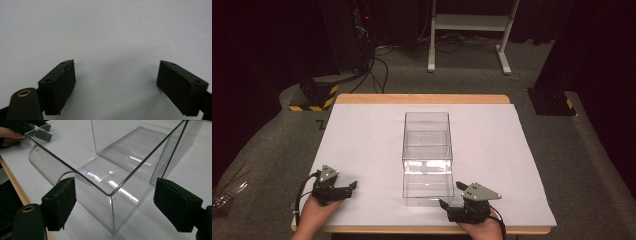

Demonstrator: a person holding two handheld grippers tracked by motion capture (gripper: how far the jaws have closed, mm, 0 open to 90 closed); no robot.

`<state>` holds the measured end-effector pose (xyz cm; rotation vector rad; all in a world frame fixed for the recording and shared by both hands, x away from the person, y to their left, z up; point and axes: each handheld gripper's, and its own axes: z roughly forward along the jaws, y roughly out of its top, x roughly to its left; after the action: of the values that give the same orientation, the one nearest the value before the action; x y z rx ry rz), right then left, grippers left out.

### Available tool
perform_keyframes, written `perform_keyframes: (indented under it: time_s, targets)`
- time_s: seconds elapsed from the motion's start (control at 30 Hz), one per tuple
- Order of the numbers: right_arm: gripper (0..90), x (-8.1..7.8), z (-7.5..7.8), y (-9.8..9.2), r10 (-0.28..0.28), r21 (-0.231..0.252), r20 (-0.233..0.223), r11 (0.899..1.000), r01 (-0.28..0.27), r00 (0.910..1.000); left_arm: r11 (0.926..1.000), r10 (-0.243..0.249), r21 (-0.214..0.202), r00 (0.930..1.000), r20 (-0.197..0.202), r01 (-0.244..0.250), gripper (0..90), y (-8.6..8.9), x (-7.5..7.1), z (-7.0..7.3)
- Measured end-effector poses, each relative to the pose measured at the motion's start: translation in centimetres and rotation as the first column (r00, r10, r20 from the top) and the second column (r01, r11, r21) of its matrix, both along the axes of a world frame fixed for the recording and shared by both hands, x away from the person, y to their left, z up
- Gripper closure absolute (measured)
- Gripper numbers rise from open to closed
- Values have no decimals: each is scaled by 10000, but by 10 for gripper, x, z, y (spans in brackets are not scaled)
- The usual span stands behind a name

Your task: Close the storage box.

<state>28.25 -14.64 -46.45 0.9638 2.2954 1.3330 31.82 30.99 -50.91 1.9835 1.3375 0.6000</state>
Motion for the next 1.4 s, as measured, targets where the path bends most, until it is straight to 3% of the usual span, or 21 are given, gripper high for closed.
perform_keyframes:
  time_s: [1.1,1.4]
  targets:
    - [191,9,-1,8,-241,-54,251,9997,242,9994,10000,15,-3,10000,8,-15,158,0,0,0]
    - [125,14,-1,8,-678,-85,266,9976,681,9973,10000,29,-13,10000,15,-29,158,0,0,0]
